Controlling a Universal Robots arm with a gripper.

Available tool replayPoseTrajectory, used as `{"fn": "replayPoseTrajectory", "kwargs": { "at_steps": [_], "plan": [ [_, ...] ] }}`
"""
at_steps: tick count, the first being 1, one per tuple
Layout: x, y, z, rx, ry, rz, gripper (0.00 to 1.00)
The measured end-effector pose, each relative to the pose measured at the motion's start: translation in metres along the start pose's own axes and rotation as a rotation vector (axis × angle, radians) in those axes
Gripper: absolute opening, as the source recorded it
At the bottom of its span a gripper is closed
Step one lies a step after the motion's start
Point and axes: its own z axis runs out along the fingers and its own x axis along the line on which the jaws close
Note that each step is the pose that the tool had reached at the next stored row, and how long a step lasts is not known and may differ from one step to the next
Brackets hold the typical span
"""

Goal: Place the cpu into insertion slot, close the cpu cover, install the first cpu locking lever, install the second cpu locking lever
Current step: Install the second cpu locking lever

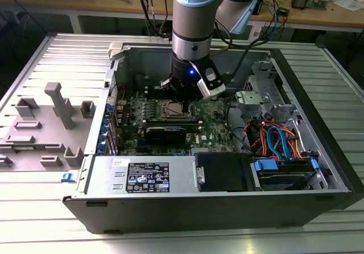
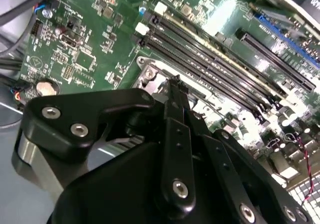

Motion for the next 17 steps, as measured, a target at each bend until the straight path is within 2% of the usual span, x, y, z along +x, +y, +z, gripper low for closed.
{"fn": "replayPoseTrajectory", "kwargs": {
  "at_steps": [1, 2, 5, 8, 10, 12, 14, 16, 17],
  "plan": [
    [0.0000, 0.0000, 0.0000, -0.0003, -0.0001, 0.000, 0.11],
    [0.0000, -0.0006, -0.0001, -0.0056, -0.0004, 0.000, 0.11],
    [0.0003, -0.0055, -0.0003, -0.0295, -0.0017, 0.000, 0.11],
    [0.0010, -0.0124, -0.0005, -0.0366, -0.0022, 0.001, 0.11],
    [0.0037, -0.0196, -0.0009, -0.0429, -0.0024, 0.001, 0.11],
    [0.0089, -0.0199, -0.0007, -0.0493, -0.0027, 0.001, 0.11],
    [0.0188, -0.0217, -0.0001, -0.0677, -0.0039, 0.001, 0.11],
    [0.0217, -0.0246, 0.0004, -0.0832, -0.0047, 0.001, 0.11],
    [0.0230, -0.0250, 0.0007, -0.0872, -0.0050, 0.001, 0.11]
  ]
}}
